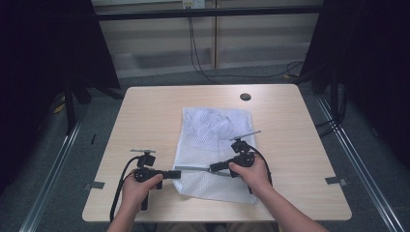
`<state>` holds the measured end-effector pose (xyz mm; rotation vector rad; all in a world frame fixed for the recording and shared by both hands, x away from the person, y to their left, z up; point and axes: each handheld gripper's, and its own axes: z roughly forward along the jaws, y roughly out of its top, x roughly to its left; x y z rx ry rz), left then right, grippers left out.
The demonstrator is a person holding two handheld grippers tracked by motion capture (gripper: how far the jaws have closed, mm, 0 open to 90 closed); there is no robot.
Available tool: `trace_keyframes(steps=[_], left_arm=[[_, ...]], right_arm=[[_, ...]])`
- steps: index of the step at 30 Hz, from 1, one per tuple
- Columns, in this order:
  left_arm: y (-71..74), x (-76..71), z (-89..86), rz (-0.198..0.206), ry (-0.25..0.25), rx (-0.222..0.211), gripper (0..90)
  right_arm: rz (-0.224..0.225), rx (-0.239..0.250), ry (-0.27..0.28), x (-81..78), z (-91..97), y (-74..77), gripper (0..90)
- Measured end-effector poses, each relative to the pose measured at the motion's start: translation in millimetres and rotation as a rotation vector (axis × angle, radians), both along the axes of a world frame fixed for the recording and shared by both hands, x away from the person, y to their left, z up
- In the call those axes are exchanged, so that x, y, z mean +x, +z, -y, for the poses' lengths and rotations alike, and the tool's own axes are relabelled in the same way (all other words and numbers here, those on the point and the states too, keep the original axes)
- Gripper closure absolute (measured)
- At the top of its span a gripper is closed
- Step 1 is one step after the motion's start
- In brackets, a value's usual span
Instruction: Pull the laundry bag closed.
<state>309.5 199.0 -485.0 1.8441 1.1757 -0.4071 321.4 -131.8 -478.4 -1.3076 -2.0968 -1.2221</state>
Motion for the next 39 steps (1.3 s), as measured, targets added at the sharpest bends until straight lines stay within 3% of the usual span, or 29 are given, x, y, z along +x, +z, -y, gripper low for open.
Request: trace_keyframes(steps=[11, 13, 23, 39], left_arm=[[-0.4, 0.0, -0.2, -0.014, 0.002, -0.012, 88.2], [-0.7, 0.9, -1.1, 0.008, -0.002, 0.007, 88.3], [-0.2, 0.7, -0.8, -0.011, 0.000, -0.008, 88.3], [1.3, 0.3, -4.7, -0.003, 0.013, -0.012, 88.2]], right_arm=[[-0.003, -0.001, -0.001, -1.2, 1.9, 0.0, 87.0], [0.001, -0.007, 0.001, -1.6, 1.6, 0.0, 86.9], [-0.002, -0.002, -0.002, -1.8, 1.9, 0.1, 86.9], [-0.009, -0.007, -0.015, -1.0, 6.1, 0.3, 86.9]])
